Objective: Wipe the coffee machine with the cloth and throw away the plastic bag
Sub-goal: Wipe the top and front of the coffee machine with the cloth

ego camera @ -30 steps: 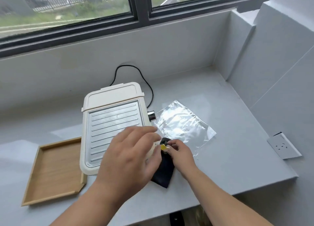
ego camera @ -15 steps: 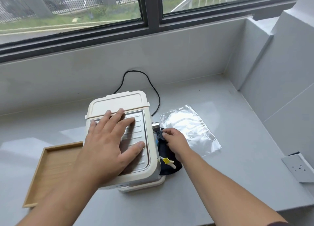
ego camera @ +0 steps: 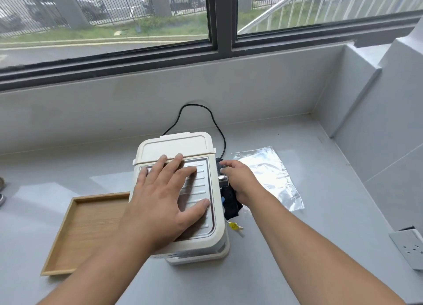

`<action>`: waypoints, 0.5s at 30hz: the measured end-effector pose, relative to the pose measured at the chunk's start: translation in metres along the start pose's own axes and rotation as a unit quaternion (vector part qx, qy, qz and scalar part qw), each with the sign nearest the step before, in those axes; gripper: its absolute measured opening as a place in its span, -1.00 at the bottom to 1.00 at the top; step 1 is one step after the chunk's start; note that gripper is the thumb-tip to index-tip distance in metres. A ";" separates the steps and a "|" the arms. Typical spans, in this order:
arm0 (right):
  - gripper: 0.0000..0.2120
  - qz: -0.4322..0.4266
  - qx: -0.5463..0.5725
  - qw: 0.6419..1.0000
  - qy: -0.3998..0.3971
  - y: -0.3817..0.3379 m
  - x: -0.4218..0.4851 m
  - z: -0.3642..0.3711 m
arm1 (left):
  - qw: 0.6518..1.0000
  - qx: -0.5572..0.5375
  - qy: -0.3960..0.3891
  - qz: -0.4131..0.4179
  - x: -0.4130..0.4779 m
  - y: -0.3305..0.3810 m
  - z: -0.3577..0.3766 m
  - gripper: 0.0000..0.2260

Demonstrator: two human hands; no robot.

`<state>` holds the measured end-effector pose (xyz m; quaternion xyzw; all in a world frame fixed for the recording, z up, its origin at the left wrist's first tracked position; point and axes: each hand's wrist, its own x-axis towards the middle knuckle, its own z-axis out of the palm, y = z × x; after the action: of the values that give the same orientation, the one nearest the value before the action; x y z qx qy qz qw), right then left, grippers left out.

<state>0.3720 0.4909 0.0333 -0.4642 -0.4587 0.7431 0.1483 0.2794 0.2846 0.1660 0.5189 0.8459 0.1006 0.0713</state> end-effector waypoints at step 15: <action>-0.71 -0.187 -0.054 0.981 0.019 -0.100 -0.076 0.021 | 1.000 -0.027 0.006 0.007 0.001 -0.005 0.003 -0.26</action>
<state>0.3743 0.4839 0.1603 -0.3914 -0.5737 0.6678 0.2679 0.2753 0.2835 0.1613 0.5221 0.8396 0.1273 0.0799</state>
